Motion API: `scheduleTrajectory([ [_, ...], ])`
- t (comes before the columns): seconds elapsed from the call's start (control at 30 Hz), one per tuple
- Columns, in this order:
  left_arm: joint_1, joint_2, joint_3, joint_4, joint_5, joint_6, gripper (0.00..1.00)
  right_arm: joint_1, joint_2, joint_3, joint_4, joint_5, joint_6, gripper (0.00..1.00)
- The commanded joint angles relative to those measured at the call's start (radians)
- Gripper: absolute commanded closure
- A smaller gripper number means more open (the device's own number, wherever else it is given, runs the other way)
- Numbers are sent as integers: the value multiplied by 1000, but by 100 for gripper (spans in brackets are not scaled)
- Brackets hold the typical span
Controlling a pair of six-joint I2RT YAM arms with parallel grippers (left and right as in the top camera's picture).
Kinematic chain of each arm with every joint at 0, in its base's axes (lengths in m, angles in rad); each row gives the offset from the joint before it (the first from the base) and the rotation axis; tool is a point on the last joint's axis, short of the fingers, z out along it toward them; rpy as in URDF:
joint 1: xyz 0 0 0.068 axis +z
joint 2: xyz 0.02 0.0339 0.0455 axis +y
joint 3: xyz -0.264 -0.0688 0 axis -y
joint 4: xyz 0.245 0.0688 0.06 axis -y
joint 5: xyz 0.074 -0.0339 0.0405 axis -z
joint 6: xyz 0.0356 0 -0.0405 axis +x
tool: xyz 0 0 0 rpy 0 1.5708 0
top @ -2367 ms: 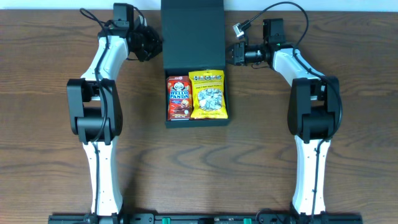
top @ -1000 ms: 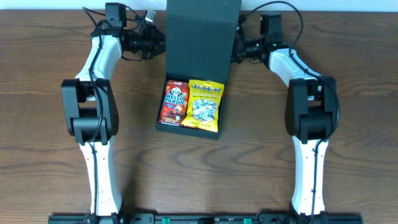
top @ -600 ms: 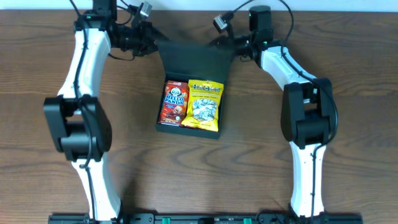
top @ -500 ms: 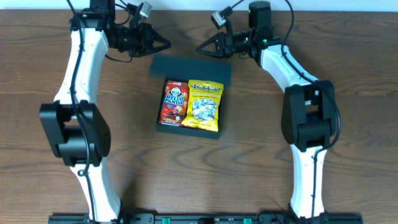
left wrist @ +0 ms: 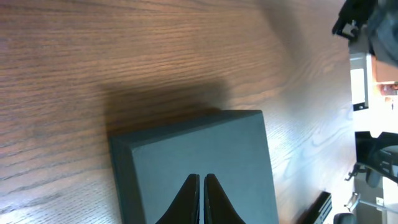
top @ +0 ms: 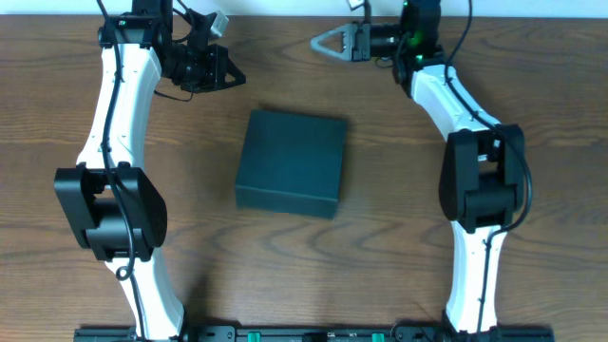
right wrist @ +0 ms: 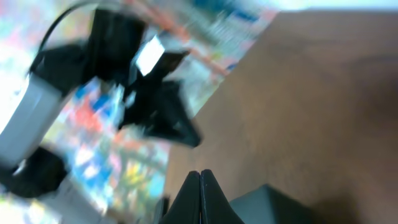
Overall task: Pack container
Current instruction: 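Raise both grippers away from the closed green box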
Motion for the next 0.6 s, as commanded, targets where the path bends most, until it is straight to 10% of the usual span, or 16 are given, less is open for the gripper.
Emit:
scheduleTrajectory([
  [0.0,1,-36,8,-6,-21,22,94,-15,-20,5,-106,283,-58,98],
  [0.23,-12,-36,8,-36,-280,-162,94,-15,-21,5,-602,853,-198,98],
  [0.57,-100,-89,8,4,-378,-187,94,-21,-202,8,-879,963,-529,98],
])
